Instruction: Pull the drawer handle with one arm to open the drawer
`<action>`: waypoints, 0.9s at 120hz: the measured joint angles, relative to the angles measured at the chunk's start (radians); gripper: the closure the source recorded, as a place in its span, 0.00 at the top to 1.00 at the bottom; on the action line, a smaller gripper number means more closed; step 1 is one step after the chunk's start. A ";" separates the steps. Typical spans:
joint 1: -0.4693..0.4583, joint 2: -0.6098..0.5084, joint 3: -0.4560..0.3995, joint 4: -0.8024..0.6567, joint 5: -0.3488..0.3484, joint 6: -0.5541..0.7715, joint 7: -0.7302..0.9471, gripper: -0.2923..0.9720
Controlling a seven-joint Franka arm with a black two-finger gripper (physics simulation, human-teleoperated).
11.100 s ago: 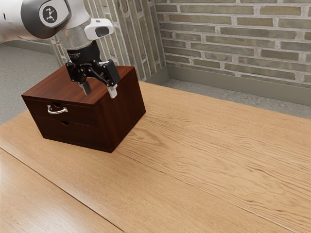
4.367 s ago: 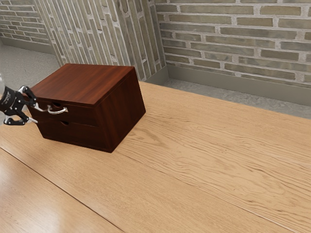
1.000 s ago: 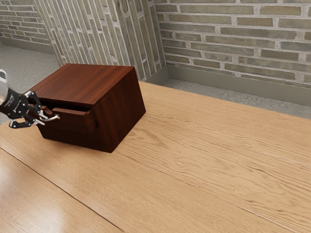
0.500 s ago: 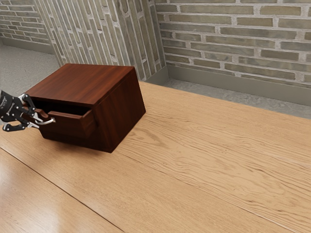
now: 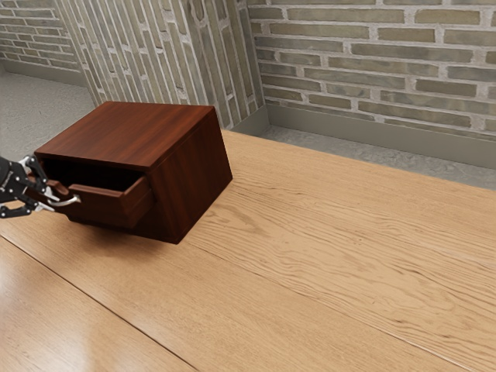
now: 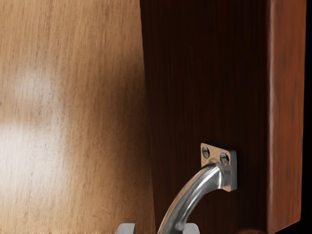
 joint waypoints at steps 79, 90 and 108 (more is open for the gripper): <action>0.003 -0.064 0.001 -0.058 0.006 -0.018 0.000 0.26; 0.003 -0.071 0.003 -0.065 0.012 -0.021 0.000 0.26; 0.002 -0.069 0.022 -0.067 0.019 -0.022 0.001 0.26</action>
